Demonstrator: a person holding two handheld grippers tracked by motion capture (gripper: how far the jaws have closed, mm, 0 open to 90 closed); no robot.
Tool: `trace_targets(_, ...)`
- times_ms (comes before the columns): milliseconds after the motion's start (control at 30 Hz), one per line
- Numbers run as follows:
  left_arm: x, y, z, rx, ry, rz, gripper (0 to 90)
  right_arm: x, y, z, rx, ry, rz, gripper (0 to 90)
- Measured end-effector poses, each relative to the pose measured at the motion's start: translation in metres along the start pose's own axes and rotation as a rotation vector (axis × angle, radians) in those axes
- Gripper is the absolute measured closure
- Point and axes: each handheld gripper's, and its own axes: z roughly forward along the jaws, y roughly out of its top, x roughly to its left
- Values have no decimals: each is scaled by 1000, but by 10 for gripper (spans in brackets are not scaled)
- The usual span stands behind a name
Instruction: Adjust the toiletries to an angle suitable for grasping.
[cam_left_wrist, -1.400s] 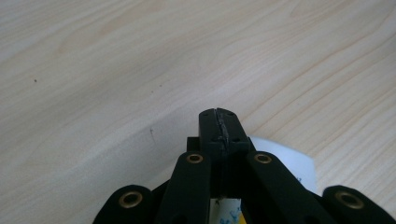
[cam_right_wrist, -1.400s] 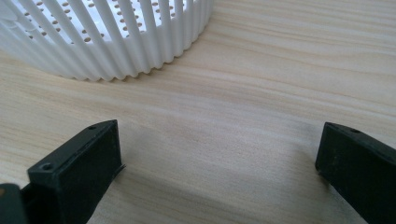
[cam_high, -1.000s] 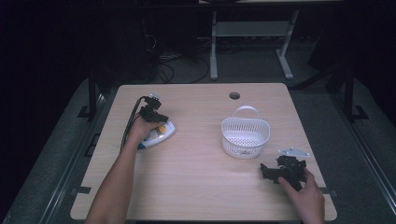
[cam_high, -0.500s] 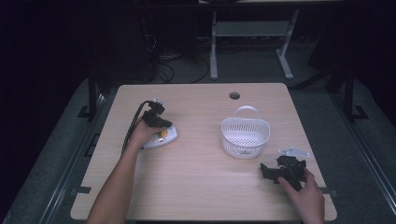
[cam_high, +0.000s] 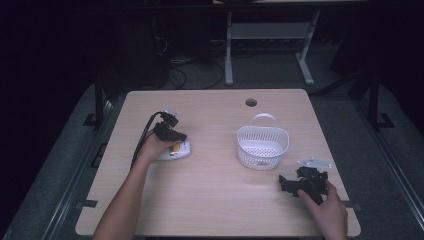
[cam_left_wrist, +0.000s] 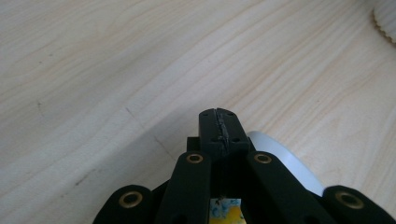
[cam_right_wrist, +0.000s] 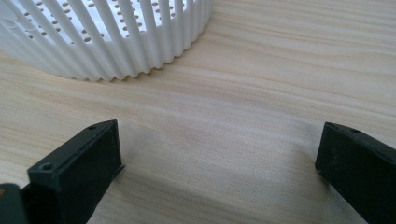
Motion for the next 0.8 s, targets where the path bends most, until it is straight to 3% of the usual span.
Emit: trace_targets(800, -41, -24, -15, 1, -32, 69, 900, 0, 0, 0, 0, 0, 0, 0)
